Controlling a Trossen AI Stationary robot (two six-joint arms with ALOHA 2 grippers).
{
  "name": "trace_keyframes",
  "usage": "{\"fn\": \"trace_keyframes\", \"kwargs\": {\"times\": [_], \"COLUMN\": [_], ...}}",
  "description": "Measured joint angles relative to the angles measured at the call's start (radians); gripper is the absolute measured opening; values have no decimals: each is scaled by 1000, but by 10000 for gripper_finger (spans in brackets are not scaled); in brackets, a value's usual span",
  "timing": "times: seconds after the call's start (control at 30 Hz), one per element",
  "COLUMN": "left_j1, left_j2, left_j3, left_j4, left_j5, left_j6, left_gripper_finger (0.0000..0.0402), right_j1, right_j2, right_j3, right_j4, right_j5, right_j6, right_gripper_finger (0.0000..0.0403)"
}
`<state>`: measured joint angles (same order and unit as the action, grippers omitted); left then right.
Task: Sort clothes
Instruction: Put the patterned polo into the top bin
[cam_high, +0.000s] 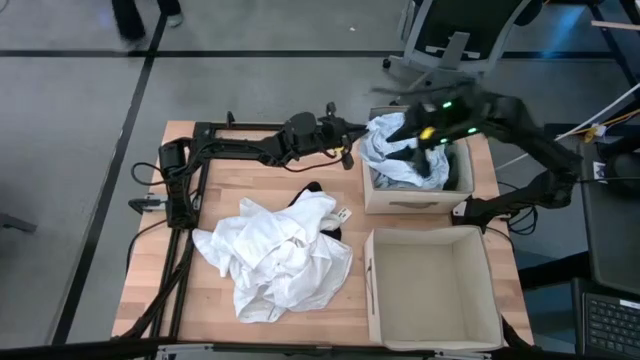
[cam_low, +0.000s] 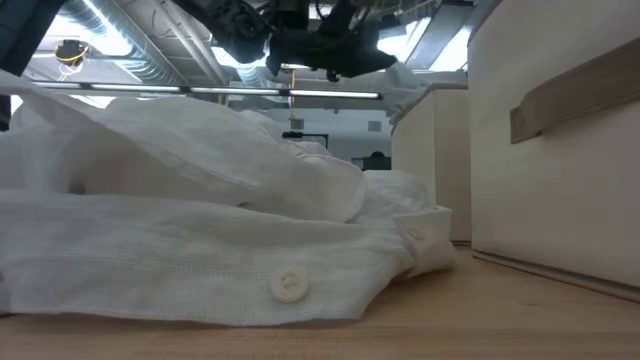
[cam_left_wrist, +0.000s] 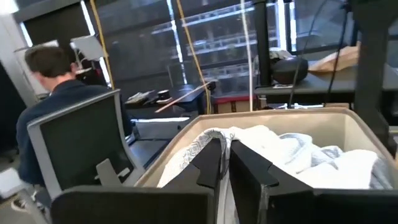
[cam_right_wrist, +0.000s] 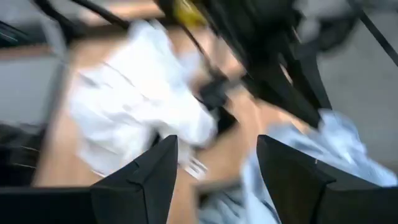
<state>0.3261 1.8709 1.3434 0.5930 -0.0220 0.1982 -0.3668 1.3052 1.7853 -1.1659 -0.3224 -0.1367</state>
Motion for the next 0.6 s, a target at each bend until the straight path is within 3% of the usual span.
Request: {"fn": "trace_keyframes", "kwargs": {"times": [0.13, 0.33, 0.47, 0.6], "left_j1": [-7, -8, -17, -35], "left_j2": [0, 0, -24, -104], "left_j3": [0, 0, -1, -1], "left_j4": [17, -1, -106, -287], "left_j5": [0, 0, 0, -1], "left_j6": [10, -3, 16, 54], "left_gripper_finger": [51, 107, 131, 141], "right_j1": [0, -24, -78, -145], "right_j2": [2, 3, 3, 2], "right_j3": [-194, -459, -535, -579], "right_j4": [110, 360, 339, 271], "right_j5": [151, 292, 447, 454], "right_j6": [-20, -85, -102, -104], "right_gripper_finger": [221, 221, 221, 221]}}
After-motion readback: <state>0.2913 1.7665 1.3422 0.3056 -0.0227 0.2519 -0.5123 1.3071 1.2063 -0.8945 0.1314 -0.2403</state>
